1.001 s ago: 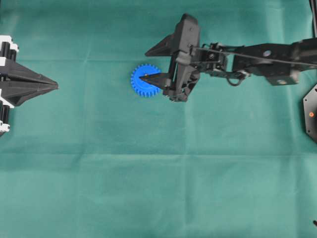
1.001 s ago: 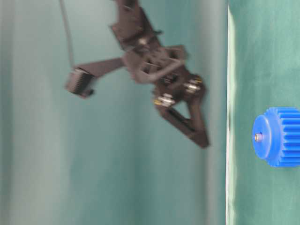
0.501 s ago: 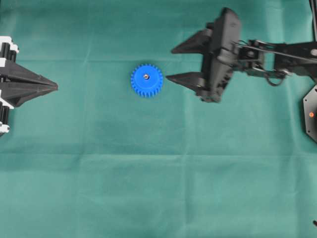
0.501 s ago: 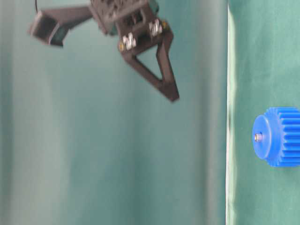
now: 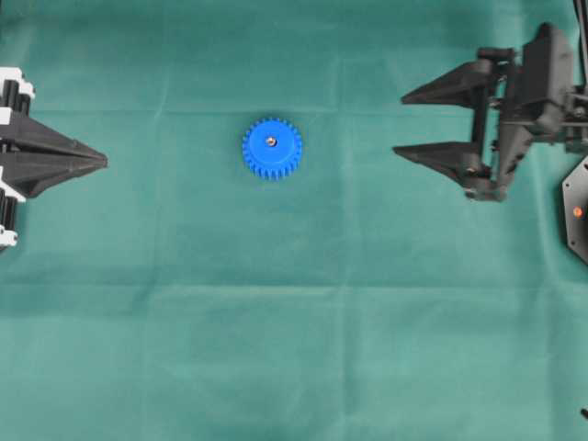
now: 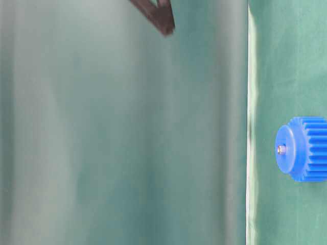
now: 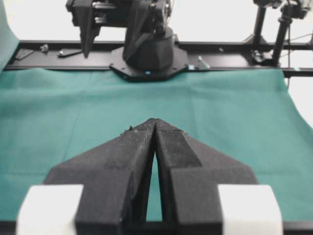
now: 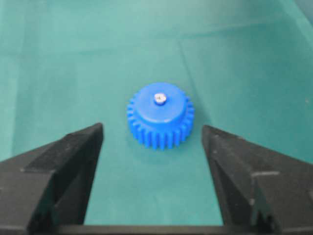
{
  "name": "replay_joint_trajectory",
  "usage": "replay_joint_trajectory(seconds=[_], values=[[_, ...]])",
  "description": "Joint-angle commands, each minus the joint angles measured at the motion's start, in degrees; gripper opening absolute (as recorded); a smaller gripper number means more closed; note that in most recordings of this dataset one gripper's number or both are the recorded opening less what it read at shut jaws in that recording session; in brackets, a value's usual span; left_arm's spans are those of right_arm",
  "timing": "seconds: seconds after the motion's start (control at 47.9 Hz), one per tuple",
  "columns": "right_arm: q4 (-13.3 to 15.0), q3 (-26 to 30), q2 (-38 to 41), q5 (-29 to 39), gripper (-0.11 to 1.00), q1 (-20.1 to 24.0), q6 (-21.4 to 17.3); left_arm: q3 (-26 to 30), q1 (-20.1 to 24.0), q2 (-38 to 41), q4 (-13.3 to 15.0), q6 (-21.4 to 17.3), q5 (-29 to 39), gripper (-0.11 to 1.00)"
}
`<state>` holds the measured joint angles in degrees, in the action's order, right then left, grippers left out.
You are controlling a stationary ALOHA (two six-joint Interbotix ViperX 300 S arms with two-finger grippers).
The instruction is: Insert the shaft placed at a random location into the center hole of the medium gear at another random location.
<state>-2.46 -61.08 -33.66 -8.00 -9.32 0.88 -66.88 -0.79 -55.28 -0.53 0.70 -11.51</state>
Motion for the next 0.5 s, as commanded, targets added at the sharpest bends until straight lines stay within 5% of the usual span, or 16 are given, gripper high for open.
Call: replay_joint_trajectory(seconds=[0.0,0.48], values=[[-0.2,-0.4,-2.5,0.4,0.81,0.1,0.1,1.2,-0.1,0.3,-0.1,0.1,-0.2,0.0],[-0.2,-1.8,-3.4,0.4,0.81,0.1,0.1,1.1,-0.1,0.3,-0.1,0.3,-0.2,0.0]])
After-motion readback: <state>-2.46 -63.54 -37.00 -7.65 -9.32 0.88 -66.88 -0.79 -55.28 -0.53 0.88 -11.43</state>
